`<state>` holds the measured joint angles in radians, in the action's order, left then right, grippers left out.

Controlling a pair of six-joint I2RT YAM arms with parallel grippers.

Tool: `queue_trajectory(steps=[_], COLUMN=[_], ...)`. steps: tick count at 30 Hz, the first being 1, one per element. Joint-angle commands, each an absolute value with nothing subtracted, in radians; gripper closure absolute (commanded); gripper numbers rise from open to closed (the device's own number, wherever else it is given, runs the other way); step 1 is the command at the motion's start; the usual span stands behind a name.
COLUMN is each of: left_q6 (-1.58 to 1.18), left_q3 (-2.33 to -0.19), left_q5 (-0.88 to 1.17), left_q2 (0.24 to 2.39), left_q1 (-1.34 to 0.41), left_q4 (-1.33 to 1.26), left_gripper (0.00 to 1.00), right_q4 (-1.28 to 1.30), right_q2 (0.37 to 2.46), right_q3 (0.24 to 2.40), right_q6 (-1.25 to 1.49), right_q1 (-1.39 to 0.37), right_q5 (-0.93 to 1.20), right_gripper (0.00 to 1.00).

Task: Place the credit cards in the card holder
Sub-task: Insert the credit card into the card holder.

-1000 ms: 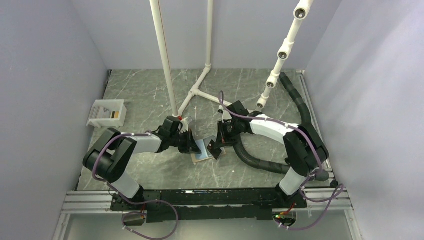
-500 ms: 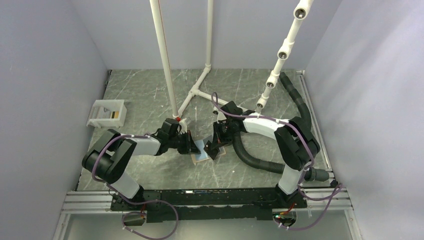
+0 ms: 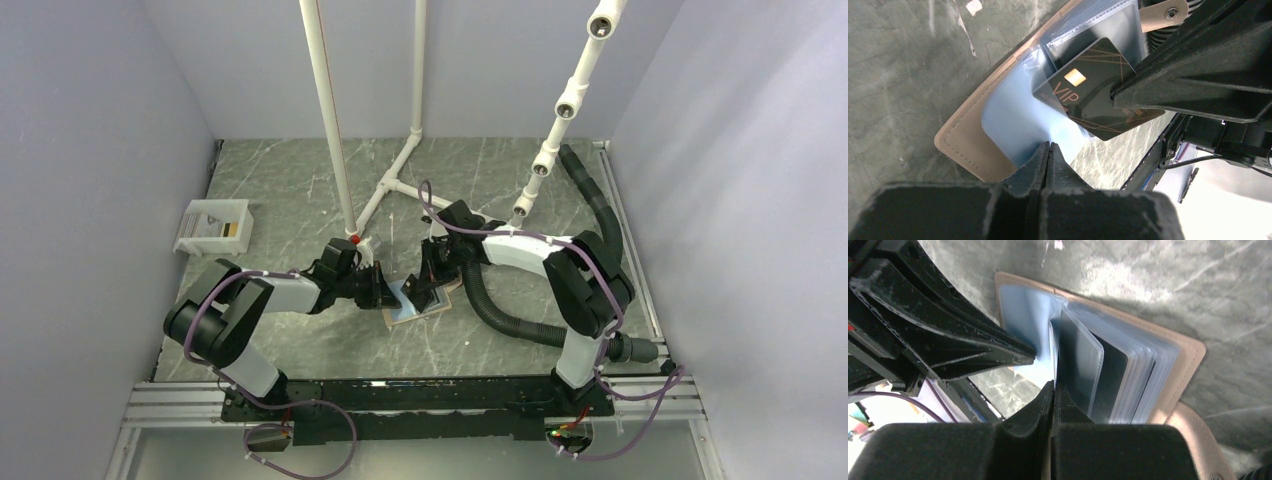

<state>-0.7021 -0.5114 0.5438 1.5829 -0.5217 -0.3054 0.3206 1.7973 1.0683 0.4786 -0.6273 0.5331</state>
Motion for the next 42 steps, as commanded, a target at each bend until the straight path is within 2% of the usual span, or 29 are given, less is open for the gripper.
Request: queue_trajectory(steps=[1, 11, 20, 25, 28, 42], left_q6=[-0.678, -0.68, -0.681, -0.679, -0.679, -0.685], left_q3=[-0.483, -0.487, -0.486, -0.488, -0.486, -0.465], left_q5=[0.486, 0.485, 0.486, 0.486, 0.487, 0.493], left_q2=[1.58, 1.567, 1.559, 1.55, 1.549, 1.547], left_q1=[-0.528, -0.528, -0.528, -0.528, -0.528, -0.528], left_q4=[-0.233, -0.226, -0.225, -0.222, -0.224, -0.239], left_gripper=[1.0, 1.0, 1.0, 1.0, 1.0, 1.0], right_q4=[0.2, 0.053, -0.114, -0.093, -0.083, -0.267], right_q2=[1.803, 1.809, 1.749, 1.711, 1.704, 1.687], right_q3=[1.044, 0.957, 0.84, 0.818, 0.822, 0.742], right_q6=[0.466, 0.491, 0.569, 0.595, 0.584, 0.675], right_q1=[-0.63, -0.643, -0.712, -0.726, -0.72, -0.712], right_q5=[0.49, 0.508, 0.378, 0.316, 0.311, 0.33], right_gripper=[1.0, 1.0, 1.0, 0.94, 1.0, 1.0])
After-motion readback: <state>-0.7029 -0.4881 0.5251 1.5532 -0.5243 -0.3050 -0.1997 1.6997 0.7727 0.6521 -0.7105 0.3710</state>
